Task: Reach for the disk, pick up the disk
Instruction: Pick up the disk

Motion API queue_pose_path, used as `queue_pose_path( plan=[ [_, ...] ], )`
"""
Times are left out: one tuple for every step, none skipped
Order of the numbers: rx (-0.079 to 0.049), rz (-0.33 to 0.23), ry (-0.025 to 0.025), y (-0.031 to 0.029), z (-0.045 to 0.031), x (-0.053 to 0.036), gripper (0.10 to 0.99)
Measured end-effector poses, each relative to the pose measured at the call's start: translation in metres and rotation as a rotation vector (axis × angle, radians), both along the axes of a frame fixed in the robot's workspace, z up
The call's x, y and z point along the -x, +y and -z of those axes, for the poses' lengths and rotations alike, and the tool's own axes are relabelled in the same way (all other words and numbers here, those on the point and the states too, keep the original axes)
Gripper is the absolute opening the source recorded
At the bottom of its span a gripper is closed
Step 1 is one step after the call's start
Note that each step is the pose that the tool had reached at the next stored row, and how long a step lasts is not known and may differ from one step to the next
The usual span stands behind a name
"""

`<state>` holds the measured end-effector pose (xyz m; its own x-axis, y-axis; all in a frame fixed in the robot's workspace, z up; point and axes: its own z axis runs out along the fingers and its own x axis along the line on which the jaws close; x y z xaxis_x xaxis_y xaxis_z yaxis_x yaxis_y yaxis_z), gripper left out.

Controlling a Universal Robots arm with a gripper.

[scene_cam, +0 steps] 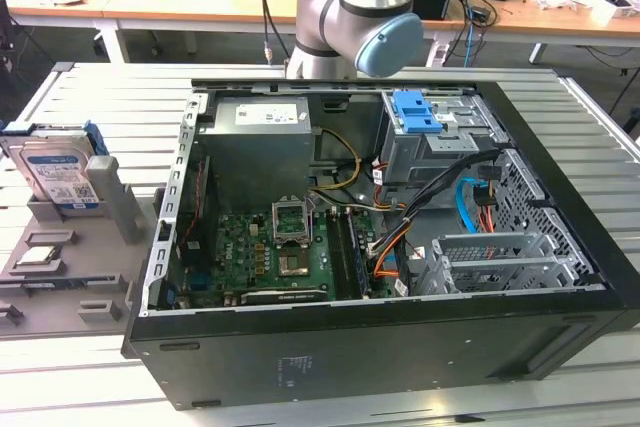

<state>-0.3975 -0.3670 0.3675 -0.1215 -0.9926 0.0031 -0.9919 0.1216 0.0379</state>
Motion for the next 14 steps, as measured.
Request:
queue_pose_path(
  plan=[
    [0.0,0.0,0.0,0.0,0.0006,0.0,0.545],
    [0.0,0.0,0.0,0.0,0.0011,0.0,0.545],
    [0.0,0.0,-0.0001,0.0,0.002,0.0,0.545],
    [0.0,0.0,0.0,0.0,0.0025,0.0,0.545],
    [0.0,0.0,0.0,0.0,0.0034,0.0,0.545],
    [0.0,0.0,0.0,0.0,0.0041,0.0,0.545],
    [0.0,0.0,0.0,0.0,0.0048,0.0,0.545],
    [0.0,0.0,0.0,0.0,0.0054,0.0,0.545],
    [0.0,0.0,-0.0001,0.0,0.0063,0.0,0.545],
    [0.0,0.0,0.0,0.0,0.0071,0.0,0.545],
    [0.0,0.0,-0.0001,0.0,0.0075,0.0,0.545],
    [0.0,0.0,0.0,0.0,0.008,0.0,0.545],
    [0.0,0.0,0.0,0.0,0.0088,0.0,0.545],
    [0.0,0.0,0.0,0.0,0.0098,0.0,0.545]
  ],
)
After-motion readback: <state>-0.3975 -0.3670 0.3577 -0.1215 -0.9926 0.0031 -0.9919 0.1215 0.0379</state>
